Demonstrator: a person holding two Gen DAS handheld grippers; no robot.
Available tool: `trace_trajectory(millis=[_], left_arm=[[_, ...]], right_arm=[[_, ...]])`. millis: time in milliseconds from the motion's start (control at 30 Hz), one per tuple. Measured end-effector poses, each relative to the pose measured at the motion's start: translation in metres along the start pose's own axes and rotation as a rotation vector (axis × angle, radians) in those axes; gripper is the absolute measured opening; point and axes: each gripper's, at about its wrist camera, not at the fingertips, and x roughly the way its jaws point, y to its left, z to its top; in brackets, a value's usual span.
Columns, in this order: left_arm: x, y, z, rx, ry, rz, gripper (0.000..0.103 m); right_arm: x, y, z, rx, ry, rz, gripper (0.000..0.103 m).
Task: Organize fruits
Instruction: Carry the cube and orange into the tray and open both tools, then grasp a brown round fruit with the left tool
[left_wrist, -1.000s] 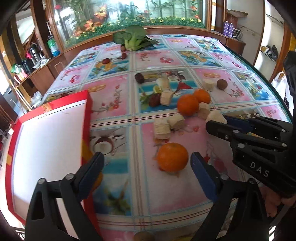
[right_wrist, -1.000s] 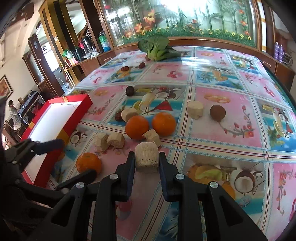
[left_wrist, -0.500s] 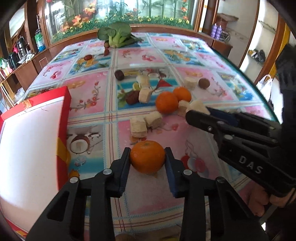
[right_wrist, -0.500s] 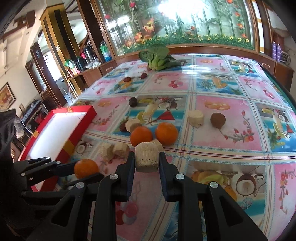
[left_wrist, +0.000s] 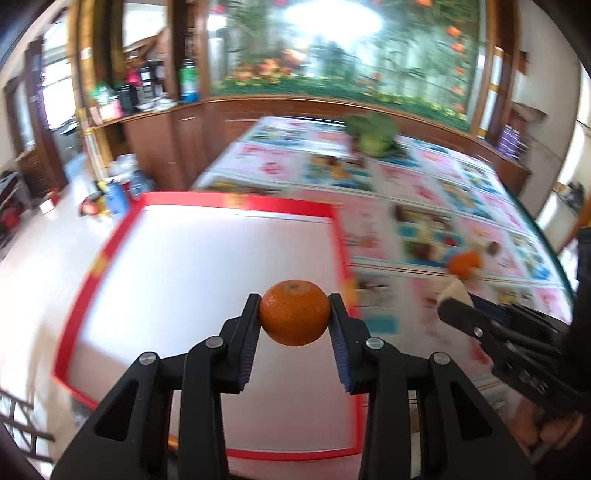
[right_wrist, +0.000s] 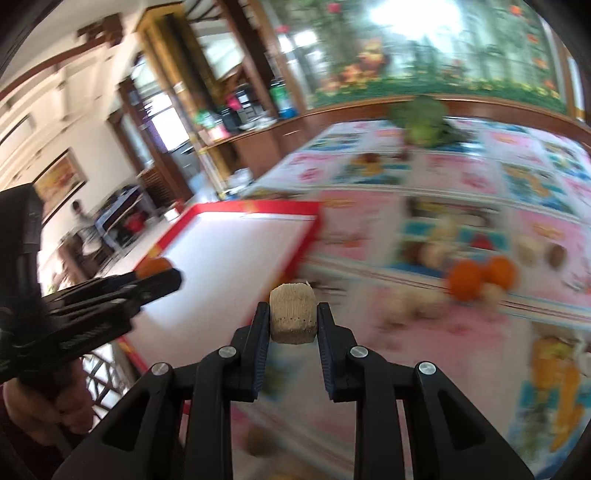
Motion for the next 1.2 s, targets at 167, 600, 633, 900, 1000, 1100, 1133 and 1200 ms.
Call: trace_trajectory(millis=[167,600,633,900,1000,1100,1133,1200], left_arm=[[0.007,0.032,-0.014,-0.049,0.036,0.045,0.038],[0.014,0.057,-0.038,-0.088,0.089,0.126,0.049],[0.012,0.057,-0.038,-0.087,0.081,0.138,0.052],[-0.006,0.045,-0.036,-0.034,0.018,0.110,0.070],[-0.012,0.023,-0.038,0.039,-0.002,0.044,0.074],[-0.018,-0.002,-0.042,0.105,-0.006,-0.045,0.075],[-0.019,-0.009,-0.044,0.126,-0.006,-0.073,0.075],[-0.023,-0.025,-0.046,0.171,-0.009,-0.119,0.075]], right_arm=[[0.034,0.037,0.004,-0.055,0.068,0.053,0.024],[0.057,0.061,-0.006,-0.094,0.165,0.083,0.044],[0.053,0.059,-0.007,-0.087,0.149,0.090,0.045],[0.000,-0.008,-0.006,0.039,0.015,0.001,0.049],[-0.020,-0.040,-0.008,0.119,-0.028,-0.059,0.049],[-0.036,-0.063,-0.011,0.172,-0.060,-0.113,0.049],[-0.041,-0.068,-0.012,0.184,-0.071,-0.126,0.049],[-0.050,-0.076,-0.013,0.188,-0.095,-0.162,0.049]])
